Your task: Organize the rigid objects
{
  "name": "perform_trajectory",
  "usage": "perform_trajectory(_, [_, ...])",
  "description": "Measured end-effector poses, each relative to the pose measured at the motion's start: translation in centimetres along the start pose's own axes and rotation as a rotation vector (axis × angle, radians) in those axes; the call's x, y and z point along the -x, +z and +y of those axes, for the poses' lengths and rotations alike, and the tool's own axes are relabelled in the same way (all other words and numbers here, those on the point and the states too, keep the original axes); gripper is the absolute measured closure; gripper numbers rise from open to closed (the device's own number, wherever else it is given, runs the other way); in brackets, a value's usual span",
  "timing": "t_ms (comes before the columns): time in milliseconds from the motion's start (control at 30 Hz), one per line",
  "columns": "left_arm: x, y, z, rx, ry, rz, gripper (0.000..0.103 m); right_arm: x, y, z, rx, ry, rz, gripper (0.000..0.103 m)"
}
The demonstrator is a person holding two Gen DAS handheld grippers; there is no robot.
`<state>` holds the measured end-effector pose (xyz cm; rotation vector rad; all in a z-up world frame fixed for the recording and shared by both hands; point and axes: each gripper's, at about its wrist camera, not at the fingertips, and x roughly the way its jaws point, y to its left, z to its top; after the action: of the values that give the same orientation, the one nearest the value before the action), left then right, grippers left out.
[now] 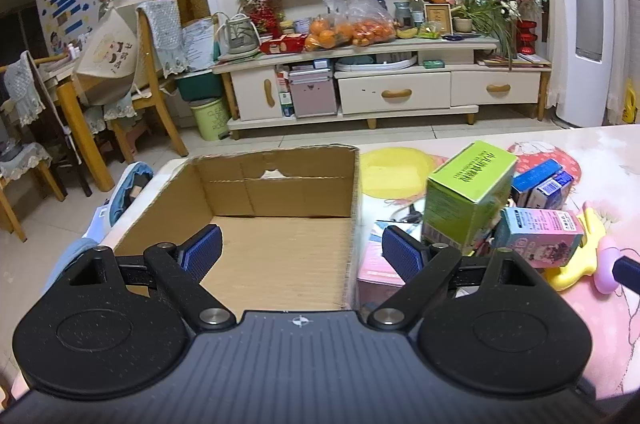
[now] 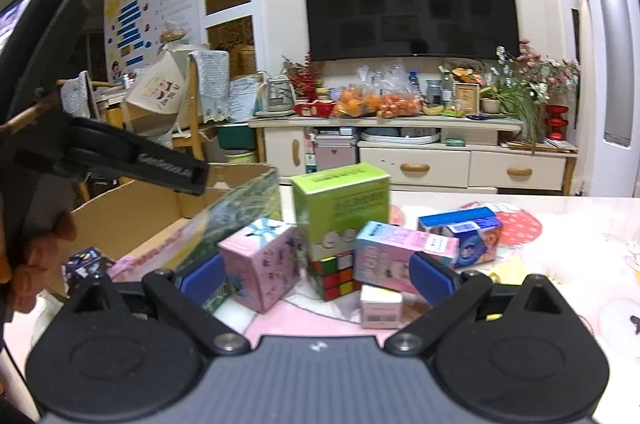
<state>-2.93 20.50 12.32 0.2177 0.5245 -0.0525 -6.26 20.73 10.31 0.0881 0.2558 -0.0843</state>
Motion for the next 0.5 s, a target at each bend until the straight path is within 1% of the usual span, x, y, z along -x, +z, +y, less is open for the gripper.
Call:
perform_trajectory(167, [-0.1,-0.1,0.1,-0.021,-0.026,-0.008,0.000,-0.4,-0.3,-2.3,-0.029,-0.051,0.008,0.005])
perform_trajectory(300, [0.0,-0.2,0.1,-0.034,-0.054,-0.014,0.000,-0.9,-0.7,-4.7,-0.048,-0.110,0.023,0.005])
perform_trajectory(500, [0.6,-0.5,-0.4,-0.057,-0.127,-0.034,0.000,-1.8,-1.3,-9.0,-0.133,-0.174,0.078,0.005])
